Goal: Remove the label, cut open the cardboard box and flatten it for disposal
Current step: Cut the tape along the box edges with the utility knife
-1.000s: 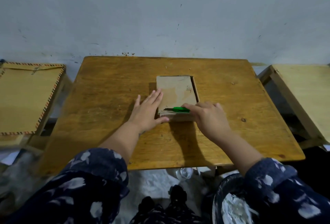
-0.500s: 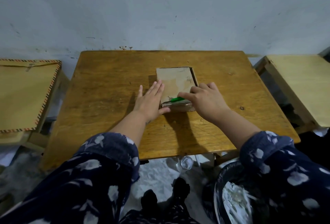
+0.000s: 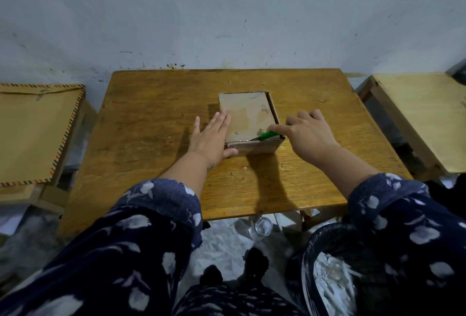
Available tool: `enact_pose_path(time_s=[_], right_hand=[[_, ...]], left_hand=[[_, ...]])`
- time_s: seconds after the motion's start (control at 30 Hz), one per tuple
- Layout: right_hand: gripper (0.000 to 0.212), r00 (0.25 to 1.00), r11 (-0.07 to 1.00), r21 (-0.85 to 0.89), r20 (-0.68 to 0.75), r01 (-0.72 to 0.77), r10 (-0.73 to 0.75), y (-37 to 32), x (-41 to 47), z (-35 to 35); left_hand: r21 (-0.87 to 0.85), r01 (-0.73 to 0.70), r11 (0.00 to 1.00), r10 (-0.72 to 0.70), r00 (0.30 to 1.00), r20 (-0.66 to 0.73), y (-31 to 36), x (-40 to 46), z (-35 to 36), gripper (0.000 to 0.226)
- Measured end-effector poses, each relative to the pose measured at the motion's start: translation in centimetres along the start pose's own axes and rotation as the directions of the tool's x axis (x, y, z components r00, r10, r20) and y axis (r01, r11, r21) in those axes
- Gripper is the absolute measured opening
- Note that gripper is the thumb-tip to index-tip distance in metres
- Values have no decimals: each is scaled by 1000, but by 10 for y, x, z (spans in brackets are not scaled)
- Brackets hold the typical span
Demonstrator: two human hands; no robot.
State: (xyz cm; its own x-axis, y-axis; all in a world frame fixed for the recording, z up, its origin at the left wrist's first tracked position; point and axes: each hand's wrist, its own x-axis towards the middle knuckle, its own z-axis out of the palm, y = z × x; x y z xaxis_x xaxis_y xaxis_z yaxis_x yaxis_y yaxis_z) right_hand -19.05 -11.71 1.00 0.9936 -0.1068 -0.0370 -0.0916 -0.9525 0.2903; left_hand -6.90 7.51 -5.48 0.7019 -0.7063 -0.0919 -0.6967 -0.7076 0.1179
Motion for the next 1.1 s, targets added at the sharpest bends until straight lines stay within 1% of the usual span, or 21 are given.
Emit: enact_pose_path(time_s=[0.13,0.23,0.4,0.47,0.5,0.53,0.57,0.63,0.67,0.7,0.77,0.83,0.87,0.9,1.0,1.1], right_hand=[[56,999,999,-11,17,-42,43,16,-12,3],[53,993,993,-10,28,-114,115,32,-23,5],[50,978,975,81,12,-208,207,42,-40,15],[50,965,956,139,63,-260,253,43,-42,16],[53,953,933,197,109,-301,284,43,-43,16],[58,934,889,289,167,-354,318,45,-45,15],[64,910,815,408,230,-413,346,46,-46,13],[72,867,595,632,331,-496,372,48,-48,9],[75,852,483,708,363,-515,377,49,-48,7],[76,835,370,761,398,-532,381,49,-47,5],[75,789,148,813,476,-563,388,50,-43,2],[66,738,-30,820,529,-571,419,51,-36,3],[60,710,-79,817,540,-571,451,52,-32,5],[55,681,-102,815,538,-570,497,52,-27,7],[45,585,-117,808,510,-578,631,54,-13,17],[44,517,-97,778,500,-621,695,59,-1,30]], left_hand=[[12,-5,1000,5,1000,8,0,1,0,96],[16,-1,1000,1,1000,17,1,2,0,96],[30,6,1000,-7,999,35,2,1,-1,96],[35,9,999,-11,999,47,3,1,-2,96],[37,10,999,-12,998,54,3,2,-3,96],[39,10,999,-12,998,59,3,2,-3,96],[40,11,999,-13,998,62,4,2,-3,96],[39,15,999,-18,998,67,4,3,-3,96],[38,16,999,-19,997,73,4,3,-4,97],[35,17,999,-19,997,81,4,3,-4,98],[14,25,1000,-26,995,98,5,3,-4,101],[-21,54,998,-52,994,101,8,4,-6,101],[-41,75,996,-71,993,94,10,5,-6,97],[-61,94,994,-88,993,84,13,7,-8,92],[-90,105,990,-101,994,52,23,17,-13,77],[-90,106,990,-105,994,17,34,33,-16,74]])
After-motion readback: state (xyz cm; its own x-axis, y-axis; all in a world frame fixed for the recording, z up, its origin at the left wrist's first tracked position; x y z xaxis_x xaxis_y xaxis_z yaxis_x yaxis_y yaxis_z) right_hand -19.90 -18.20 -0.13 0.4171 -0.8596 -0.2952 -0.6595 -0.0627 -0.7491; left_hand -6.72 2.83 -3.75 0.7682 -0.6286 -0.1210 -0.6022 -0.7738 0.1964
